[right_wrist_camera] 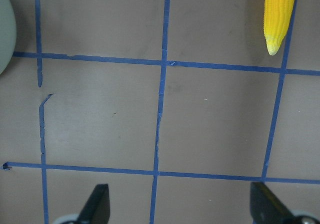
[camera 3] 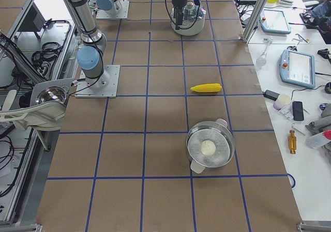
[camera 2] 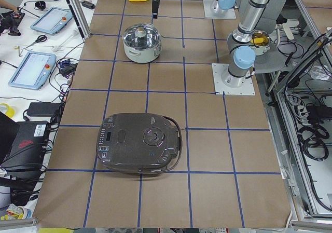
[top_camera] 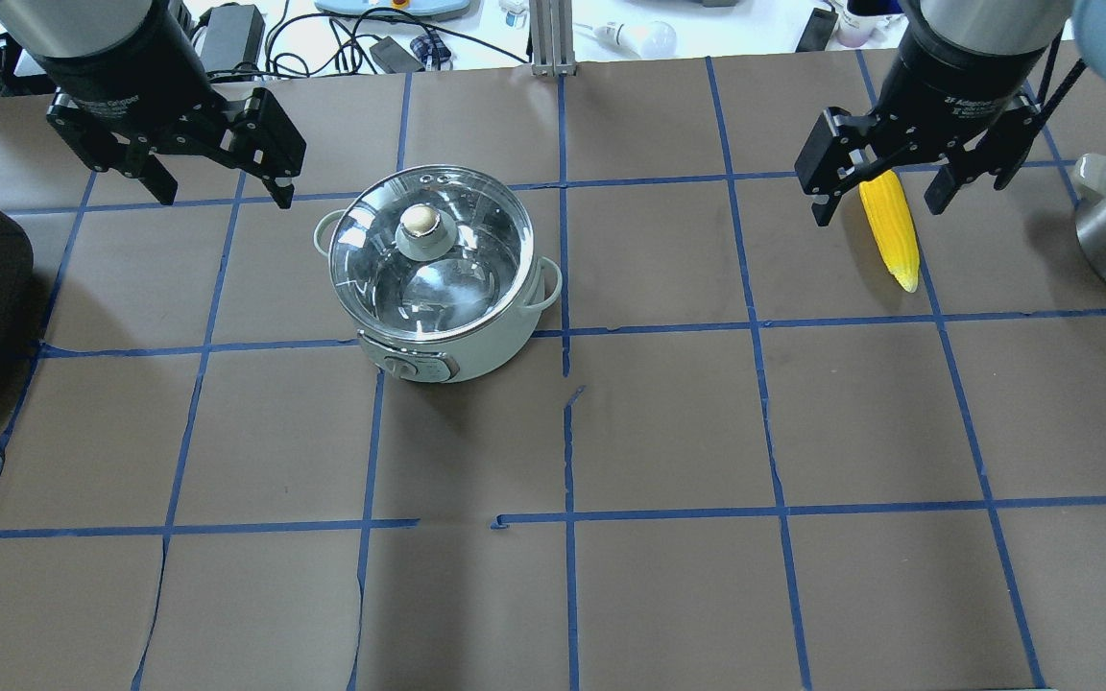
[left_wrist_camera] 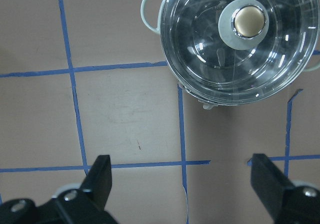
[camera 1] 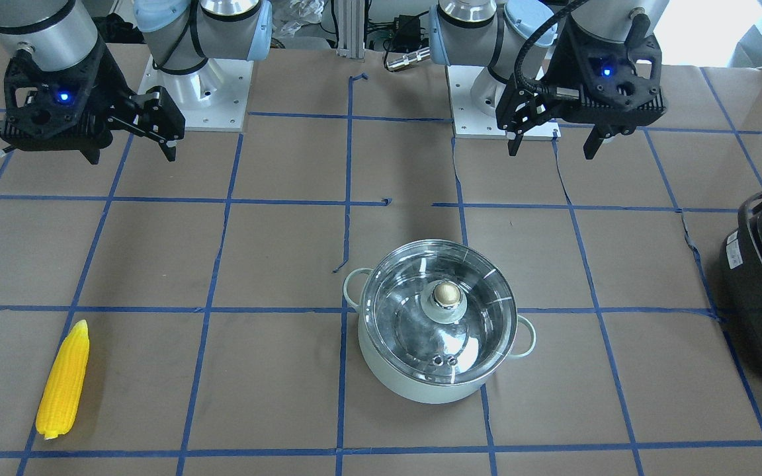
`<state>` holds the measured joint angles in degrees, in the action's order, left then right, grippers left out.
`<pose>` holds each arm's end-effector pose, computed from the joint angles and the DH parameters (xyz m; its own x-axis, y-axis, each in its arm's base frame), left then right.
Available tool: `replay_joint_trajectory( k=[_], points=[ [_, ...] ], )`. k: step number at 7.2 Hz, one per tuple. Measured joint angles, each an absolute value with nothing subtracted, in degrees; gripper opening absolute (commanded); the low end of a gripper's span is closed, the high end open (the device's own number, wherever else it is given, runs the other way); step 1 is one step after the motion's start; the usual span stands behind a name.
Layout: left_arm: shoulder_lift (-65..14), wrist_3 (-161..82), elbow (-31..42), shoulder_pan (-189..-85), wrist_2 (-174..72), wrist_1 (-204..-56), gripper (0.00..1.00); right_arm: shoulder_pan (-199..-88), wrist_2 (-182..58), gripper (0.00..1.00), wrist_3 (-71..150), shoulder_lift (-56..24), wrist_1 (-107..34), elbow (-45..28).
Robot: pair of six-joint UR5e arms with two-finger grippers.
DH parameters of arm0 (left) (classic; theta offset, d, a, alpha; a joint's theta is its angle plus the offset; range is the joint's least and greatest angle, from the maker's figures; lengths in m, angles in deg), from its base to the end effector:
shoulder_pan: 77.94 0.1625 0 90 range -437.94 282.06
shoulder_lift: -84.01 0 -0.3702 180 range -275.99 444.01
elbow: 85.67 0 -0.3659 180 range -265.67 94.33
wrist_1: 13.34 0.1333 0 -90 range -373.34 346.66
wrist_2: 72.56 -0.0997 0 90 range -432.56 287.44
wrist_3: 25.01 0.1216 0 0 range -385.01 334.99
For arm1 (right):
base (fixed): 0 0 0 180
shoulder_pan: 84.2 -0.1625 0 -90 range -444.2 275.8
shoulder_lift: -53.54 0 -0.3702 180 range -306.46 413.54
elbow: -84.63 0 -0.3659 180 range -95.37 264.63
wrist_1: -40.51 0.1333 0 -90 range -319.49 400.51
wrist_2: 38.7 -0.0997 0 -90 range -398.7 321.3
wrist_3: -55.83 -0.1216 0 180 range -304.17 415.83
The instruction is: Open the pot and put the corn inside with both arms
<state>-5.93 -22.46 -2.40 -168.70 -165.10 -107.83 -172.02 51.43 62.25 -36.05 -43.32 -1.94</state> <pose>-0.1341 -0.4657 0.4586 -0.9974 0.0559 -0.0460 0.0577 0.9976 -0.0381 0.1154 -0.4656 0.4251 -0.9973 -0.0739 -0.0039 -0.0740 0.9957 0.0549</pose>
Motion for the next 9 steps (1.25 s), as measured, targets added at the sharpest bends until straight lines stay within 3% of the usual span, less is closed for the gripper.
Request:
replay_joint_trajectory(
  k=[9],
  points=[
    [-8.82, -24.7, -3.04, -168.93, -165.08, -106.46, 1.0, -171.98, 51.43, 1.0, 62.34, -36.12, -43.52, -2.52]
  ],
)
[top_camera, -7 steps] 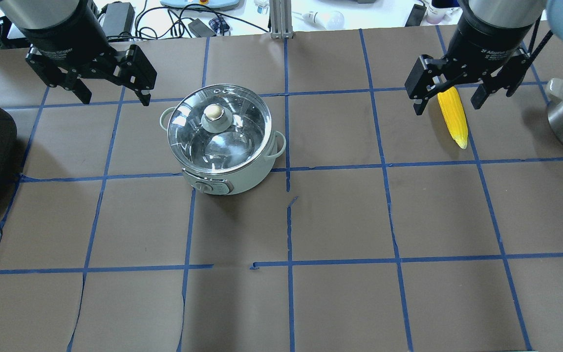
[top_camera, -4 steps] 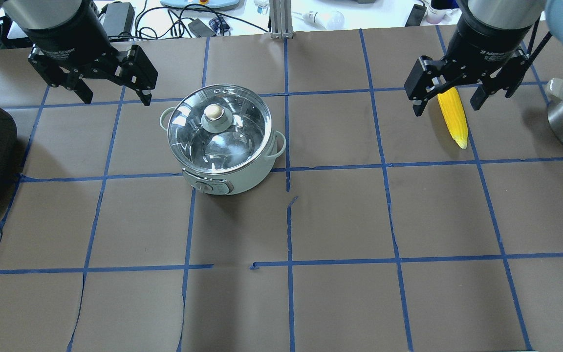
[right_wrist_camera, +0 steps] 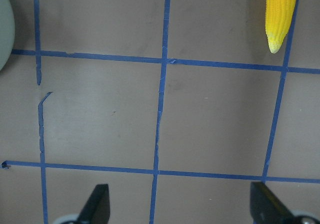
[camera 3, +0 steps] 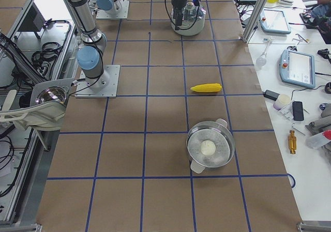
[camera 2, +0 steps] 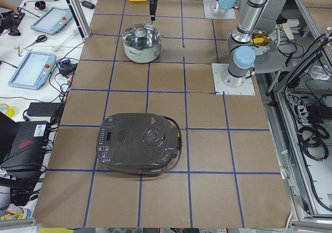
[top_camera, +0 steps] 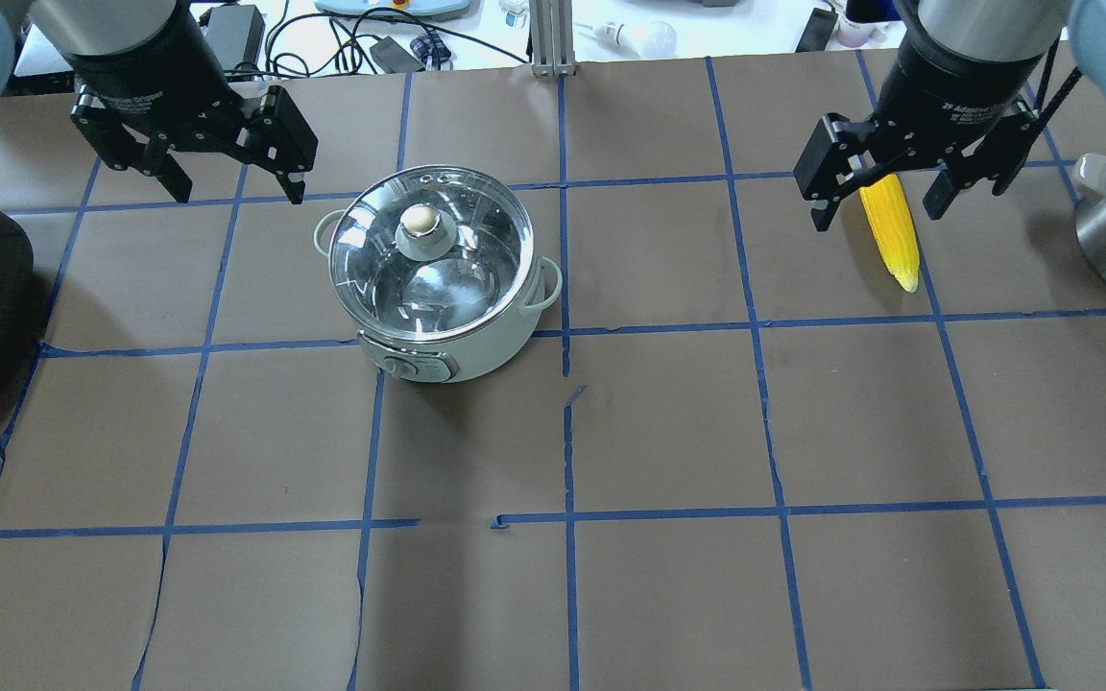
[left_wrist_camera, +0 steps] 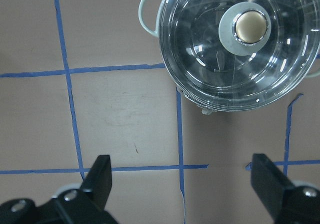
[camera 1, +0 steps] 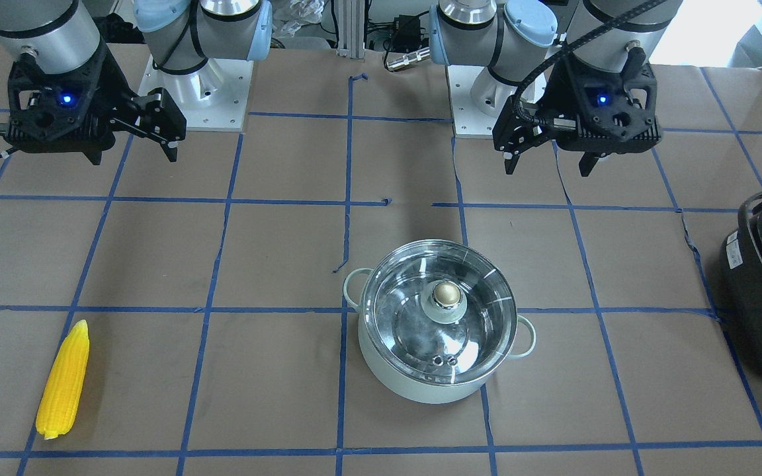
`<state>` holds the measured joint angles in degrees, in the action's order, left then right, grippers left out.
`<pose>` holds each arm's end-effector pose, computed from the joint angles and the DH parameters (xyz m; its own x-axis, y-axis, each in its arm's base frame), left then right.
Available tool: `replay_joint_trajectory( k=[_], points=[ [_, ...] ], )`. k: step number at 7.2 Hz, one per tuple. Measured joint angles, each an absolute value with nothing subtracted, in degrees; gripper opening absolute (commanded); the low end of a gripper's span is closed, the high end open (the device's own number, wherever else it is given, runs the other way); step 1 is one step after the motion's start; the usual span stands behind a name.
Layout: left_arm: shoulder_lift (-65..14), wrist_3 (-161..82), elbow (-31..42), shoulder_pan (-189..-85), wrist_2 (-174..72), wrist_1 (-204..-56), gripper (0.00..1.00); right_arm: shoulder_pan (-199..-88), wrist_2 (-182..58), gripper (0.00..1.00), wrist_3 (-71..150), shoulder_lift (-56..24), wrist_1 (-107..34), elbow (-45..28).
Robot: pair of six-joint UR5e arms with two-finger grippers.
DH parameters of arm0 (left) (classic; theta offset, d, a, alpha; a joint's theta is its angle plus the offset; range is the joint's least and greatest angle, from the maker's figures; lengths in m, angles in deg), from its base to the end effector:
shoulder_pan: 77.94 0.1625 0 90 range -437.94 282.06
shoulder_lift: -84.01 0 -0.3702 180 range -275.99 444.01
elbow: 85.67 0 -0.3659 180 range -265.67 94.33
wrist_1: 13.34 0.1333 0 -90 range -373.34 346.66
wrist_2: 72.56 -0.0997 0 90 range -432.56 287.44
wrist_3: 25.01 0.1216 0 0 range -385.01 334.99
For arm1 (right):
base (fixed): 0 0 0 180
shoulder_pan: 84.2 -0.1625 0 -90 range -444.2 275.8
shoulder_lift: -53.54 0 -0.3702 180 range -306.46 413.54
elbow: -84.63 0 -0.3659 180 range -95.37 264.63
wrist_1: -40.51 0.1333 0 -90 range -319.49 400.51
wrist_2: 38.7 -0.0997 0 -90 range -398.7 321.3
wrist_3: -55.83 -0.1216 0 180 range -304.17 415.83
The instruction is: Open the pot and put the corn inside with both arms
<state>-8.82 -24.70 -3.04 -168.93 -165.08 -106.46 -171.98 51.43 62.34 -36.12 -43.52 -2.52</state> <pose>-0.1363 -0.4834 0.4422 -0.9988 0.0216 -0.0441 0.0227 0.9994 -0.0245 0.1151 -0.4647 0.4213 -0.9972 -0.0747 -0.0046 -0.0749 0.9954 0.0602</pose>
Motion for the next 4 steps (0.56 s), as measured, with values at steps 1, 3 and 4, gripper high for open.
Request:
replay_joint_trajectory(
  k=[1, 3, 4],
  points=[
    [-10.18, -26.09, -3.38, -169.7, -165.1, -104.14, 1.0, -171.9, 51.41, 1.0, 62.41, -36.04, -43.64, -2.5],
    [-14.72, -28.45, -5.83, -171.41, -164.03, -99.35, 1.0, -171.64, 51.33, 1.0, 62.59, -35.91, -44.02, -2.32],
    [-17.59, -28.86, -6.29, -171.9, -163.47, -97.26, 1.0, -171.13, 51.15, 1.0, 62.47, -35.77, -44.4, -2.31]
  ],
)
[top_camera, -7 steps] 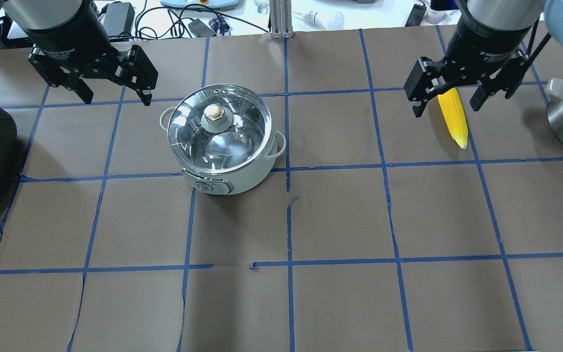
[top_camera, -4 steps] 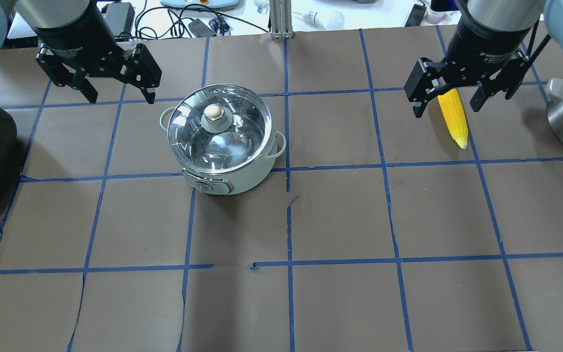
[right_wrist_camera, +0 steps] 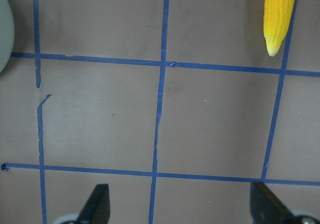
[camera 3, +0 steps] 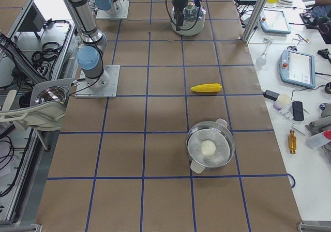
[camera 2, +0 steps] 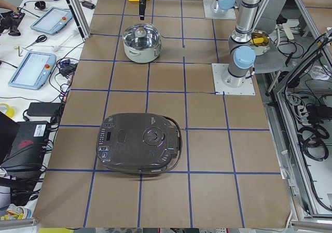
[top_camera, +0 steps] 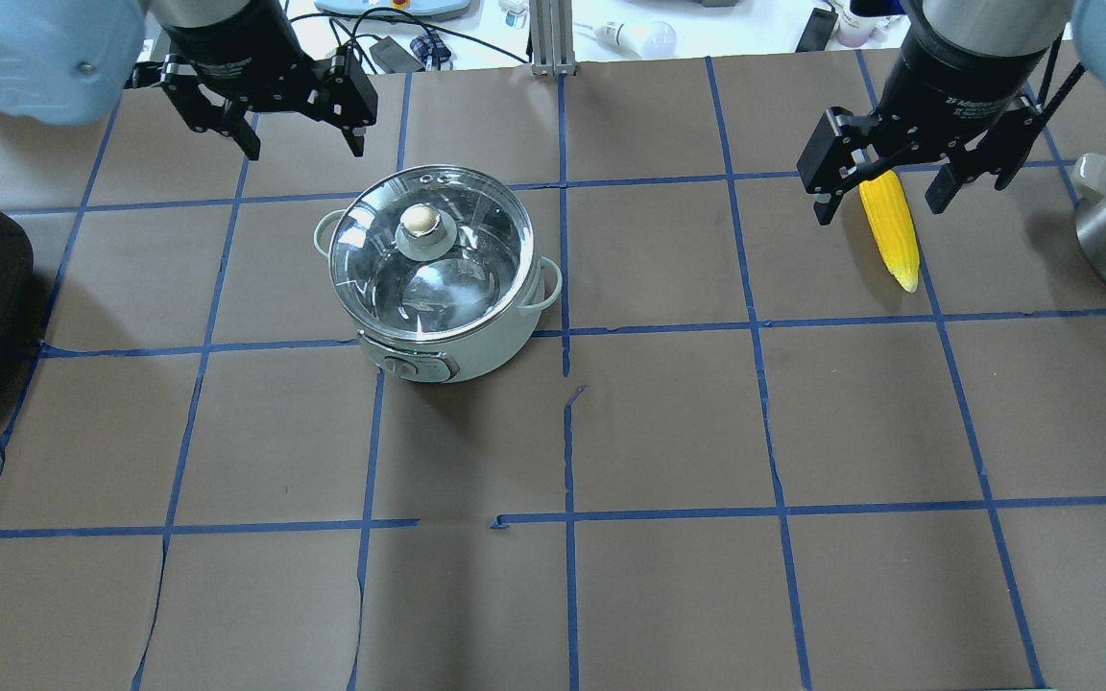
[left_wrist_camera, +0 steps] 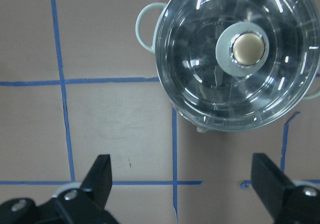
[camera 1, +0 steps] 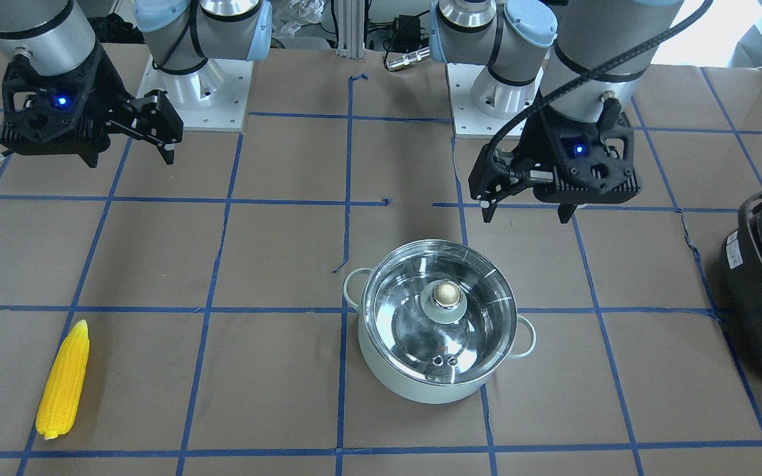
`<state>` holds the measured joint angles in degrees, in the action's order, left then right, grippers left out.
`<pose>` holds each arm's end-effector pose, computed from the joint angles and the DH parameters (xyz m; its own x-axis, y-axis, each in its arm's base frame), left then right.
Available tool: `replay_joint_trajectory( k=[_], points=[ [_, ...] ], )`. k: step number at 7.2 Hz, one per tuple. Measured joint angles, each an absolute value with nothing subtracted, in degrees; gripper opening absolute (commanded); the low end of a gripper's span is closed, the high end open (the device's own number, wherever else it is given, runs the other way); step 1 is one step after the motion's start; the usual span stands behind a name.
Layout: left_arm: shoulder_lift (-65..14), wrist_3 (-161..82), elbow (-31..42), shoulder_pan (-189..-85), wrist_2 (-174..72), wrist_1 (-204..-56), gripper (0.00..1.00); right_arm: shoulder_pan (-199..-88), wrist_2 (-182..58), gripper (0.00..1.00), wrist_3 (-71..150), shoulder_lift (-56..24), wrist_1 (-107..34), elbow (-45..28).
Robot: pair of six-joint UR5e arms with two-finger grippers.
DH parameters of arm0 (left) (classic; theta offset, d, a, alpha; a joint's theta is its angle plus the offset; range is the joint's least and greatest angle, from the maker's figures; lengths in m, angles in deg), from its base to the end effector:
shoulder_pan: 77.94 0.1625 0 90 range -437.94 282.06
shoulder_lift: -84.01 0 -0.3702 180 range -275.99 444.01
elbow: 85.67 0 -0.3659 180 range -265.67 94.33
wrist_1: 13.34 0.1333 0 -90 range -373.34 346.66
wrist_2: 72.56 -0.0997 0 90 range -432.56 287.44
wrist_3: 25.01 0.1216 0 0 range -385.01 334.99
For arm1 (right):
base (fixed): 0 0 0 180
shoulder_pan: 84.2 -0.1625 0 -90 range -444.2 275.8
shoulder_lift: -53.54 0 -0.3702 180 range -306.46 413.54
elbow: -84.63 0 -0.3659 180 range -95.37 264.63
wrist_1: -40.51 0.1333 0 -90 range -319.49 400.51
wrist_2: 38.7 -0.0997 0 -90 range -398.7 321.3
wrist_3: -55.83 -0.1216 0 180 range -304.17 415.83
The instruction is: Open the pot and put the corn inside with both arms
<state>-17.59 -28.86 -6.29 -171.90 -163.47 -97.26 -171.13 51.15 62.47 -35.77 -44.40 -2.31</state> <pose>-0.1691 -0.5400 0.4066 -1.0000 0.0008 -0.0098 0.0016 0.9960 -0.0898 0.1086 -0.4704 0.4216 -0.9980 -0.0620 -0.0081 -0.0623 0.9970 0.0468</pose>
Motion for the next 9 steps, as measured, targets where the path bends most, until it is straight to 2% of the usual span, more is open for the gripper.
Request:
replay_joint_trajectory(
  k=[5, 7, 9],
  points=[
    [-26.56, -35.6, -0.92, -175.94, -162.32, -83.89, 0.99, -161.43, 51.13, 1.0, 62.85, -27.41, -55.02, -2.57],
    [-27.02, -35.05, -0.45, -176.94, -162.63, -83.55, 0.87, -159.98, 51.08, 1.0, 64.32, -22.67, -59.63, -2.62],
    [-26.98, -34.23, -0.24, -177.06, -162.94, -84.35, 0.87, -159.52, 50.99, 1.0, 67.3, -17.09, -66.42, -2.64]
  ],
)
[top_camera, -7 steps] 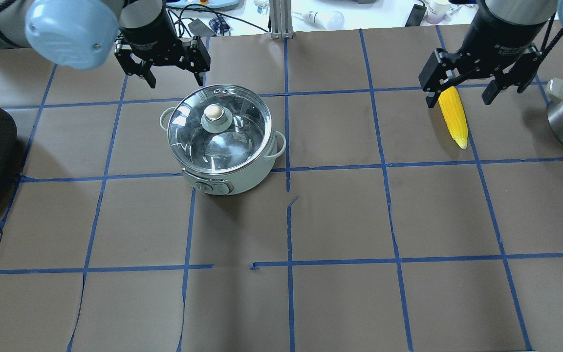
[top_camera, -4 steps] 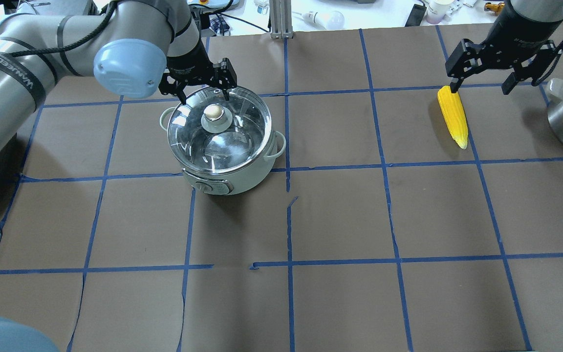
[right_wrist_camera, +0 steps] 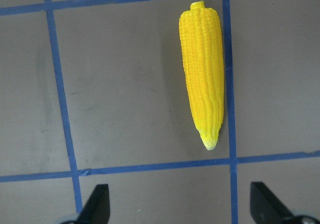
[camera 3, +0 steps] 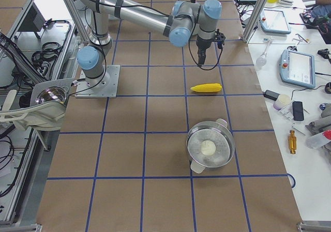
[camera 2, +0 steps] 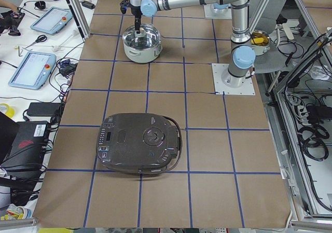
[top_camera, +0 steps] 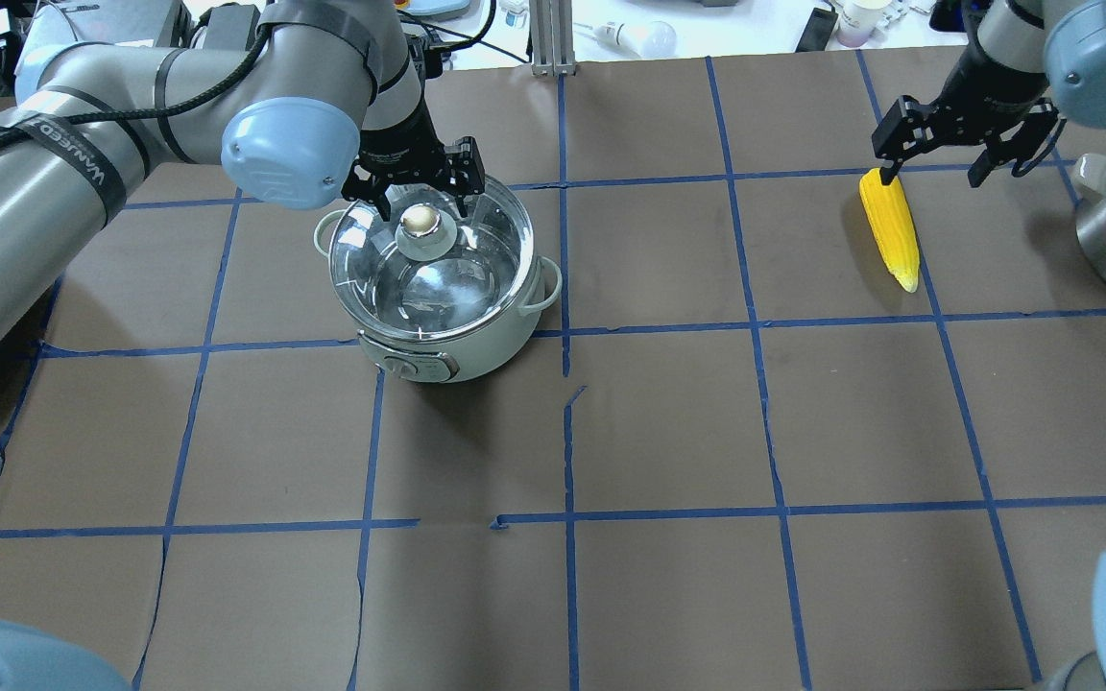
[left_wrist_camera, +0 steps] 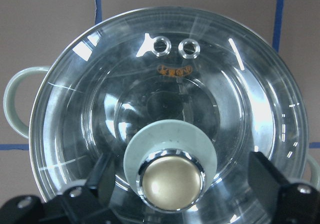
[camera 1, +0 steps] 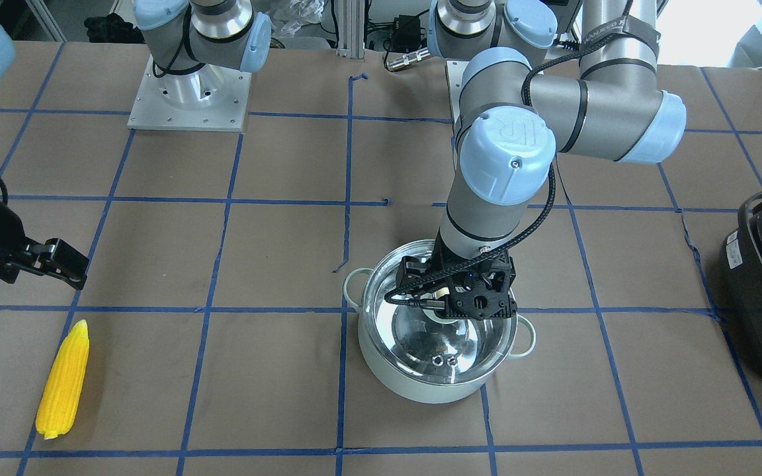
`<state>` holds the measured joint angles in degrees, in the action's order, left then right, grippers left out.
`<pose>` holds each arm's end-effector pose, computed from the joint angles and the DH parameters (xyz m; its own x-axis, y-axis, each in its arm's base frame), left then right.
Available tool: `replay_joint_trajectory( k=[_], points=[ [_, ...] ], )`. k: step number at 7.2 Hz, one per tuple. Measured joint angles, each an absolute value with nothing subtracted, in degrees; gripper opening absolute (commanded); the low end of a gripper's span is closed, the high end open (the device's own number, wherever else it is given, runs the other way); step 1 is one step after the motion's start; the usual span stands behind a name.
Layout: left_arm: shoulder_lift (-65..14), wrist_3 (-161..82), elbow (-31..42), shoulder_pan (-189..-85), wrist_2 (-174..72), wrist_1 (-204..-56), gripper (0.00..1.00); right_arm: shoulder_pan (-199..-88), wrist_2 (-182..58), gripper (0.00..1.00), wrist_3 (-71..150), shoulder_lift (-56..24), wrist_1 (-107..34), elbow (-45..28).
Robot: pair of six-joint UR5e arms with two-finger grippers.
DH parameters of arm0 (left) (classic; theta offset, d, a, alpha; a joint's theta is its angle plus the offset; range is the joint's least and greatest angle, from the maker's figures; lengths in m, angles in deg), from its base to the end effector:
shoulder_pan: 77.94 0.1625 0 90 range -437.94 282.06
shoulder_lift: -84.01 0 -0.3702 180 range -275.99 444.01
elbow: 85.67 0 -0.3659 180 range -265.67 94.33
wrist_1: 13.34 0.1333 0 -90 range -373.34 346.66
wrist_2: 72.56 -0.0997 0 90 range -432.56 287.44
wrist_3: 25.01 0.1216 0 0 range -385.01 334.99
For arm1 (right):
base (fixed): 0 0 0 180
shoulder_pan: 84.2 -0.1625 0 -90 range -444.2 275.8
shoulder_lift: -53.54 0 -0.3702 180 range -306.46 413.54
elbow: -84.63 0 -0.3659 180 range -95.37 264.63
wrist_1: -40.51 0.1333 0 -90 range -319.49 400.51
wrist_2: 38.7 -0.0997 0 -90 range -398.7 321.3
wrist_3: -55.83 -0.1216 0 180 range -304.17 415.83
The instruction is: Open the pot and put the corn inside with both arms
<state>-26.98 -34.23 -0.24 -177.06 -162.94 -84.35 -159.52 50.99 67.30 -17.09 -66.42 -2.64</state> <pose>-0.2241 -0.5602 0.2877 -1.0000 -0.0019 0.0006 -0.0019 0.9990 -0.0453 -0.0158 -0.5889 0.2859 -0.9984 0.0560 -0.0043 0.0560 0.9984 -0.0060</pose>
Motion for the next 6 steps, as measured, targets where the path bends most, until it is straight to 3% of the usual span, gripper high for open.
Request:
replay_joint_trajectory(
  k=[2, 3, 4, 6],
  points=[
    [-27.3, -33.43, 0.09, -177.08, -163.23, -84.46, 0.85, -158.92, 51.07, 1.0, 73.39, -11.91, -73.33, -2.64],
    [-27.4, -33.33, 0.18, -177.08, -163.3, -84.38, 0.48, -158.14, 51.11, 1.0, 75.34, -9.59, -76.24, -2.65],
    [-27.4, -33.29, 0.22, -177.08, -163.33, -84.42, 0.24, -157.49, 51.14, 1.0, 76.46, -7.72, -78.69, -2.65],
    [-27.44, -33.29, 0.29, -177.08, -163.33, -85.07, 0.08, -156.97, 51.11, 1.0, 77.07, -3.94, -81.9, -2.59]
  ],
)
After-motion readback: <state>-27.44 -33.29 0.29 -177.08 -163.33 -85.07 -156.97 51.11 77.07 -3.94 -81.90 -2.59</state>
